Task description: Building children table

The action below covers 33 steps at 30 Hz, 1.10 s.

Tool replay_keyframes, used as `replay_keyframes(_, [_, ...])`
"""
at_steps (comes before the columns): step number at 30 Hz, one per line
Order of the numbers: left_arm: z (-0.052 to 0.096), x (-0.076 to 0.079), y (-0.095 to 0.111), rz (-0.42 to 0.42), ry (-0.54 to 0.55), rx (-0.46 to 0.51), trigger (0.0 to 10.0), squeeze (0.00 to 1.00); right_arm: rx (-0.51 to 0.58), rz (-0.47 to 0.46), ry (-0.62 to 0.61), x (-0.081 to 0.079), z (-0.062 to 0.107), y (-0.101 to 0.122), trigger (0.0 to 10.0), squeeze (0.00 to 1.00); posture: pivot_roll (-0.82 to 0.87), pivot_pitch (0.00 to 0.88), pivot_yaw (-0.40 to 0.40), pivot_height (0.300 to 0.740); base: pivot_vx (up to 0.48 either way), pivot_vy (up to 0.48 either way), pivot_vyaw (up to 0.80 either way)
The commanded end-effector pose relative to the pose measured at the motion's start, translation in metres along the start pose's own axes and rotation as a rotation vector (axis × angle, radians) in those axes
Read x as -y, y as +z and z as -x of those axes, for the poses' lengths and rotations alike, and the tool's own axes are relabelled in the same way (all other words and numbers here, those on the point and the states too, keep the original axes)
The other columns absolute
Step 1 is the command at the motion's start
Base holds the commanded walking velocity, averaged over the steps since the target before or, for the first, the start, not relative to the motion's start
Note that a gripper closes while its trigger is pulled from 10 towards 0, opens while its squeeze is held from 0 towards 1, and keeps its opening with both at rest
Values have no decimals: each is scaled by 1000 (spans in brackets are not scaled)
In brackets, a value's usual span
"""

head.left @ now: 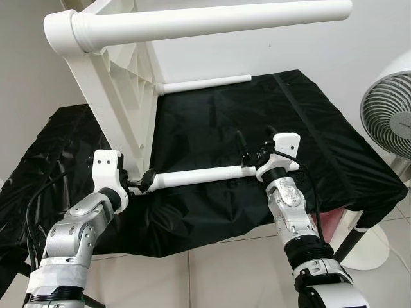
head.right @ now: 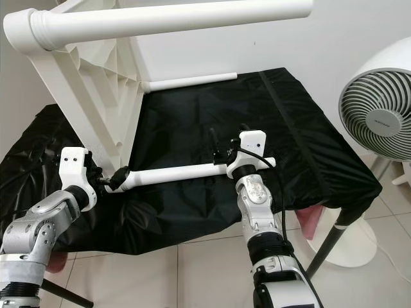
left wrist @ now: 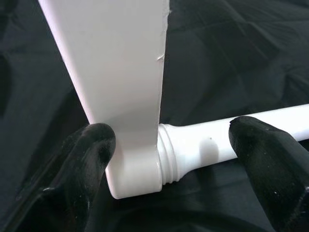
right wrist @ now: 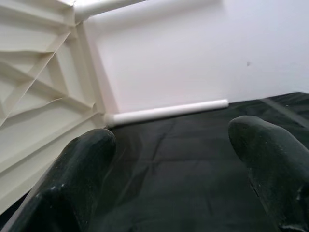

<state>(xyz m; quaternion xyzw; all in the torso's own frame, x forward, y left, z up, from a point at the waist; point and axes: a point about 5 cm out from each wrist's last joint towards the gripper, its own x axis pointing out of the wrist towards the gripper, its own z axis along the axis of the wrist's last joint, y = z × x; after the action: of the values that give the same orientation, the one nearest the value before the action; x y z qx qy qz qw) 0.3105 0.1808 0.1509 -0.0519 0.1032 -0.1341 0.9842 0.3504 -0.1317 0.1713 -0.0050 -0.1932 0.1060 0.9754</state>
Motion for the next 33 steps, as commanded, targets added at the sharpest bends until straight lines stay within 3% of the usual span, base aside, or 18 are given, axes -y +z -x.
replay_keyframes(1, [4,3,4,-39,-111,16,10000,0,0,-4,10,-5,2,-2,10000,0,70,0,236,740,0,0,0])
replay_keyframes(4, [11,9,-8,-9,-137,-1,10000,0,2,13,20,-5,7,-3,10000,0,81,0,207,740,0,0,0])
replay_keyframes(10, [16,10,-10,21,-94,76,10000,0,-20,3,11,-5,16,-8,10000,0,99,0,135,740,0,0,0])
replay_keyframes(11, [19,12,-10,32,-87,110,10000,0,-26,5,11,-5,20,-9,10000,0,100,0,87,740,0,0,0])
replay_keyframes(13, [19,12,-10,32,-87,110,10000,0,-26,5,11,-5,20,-9,10000,0,100,0,87,740,0,0,0])
replay_keyframes(17, [31,21,-12,-17,-60,224,10000,0,-31,26,-10,-2,32,-10,10000,0,102,0,26,740,0,0,0])
replay_keyframes(20, [33,22,-13,-17,-56,240,10000,0,-31,27,-17,-1,33,-10,10000,0,102,0,26,740,0,0,0])
replay_keyframes(24, [36,21,-18,-101,62,285,10000,0,-48,44,-56,5,46,-11,10000,0,84,0,-5,740,0,0,0])
replay_keyframes(26, [34,20,-24,-59,86,287,10000,0,-74,43,-61,4,55,-15,10000,0,73,0,-1,740,0,0,0])
replay_keyframes(33, [28,26,-29,-97,138,288,10000,0,-117,63,-87,2,72,-22,10000,0,53,0,13,740,0,0,0])
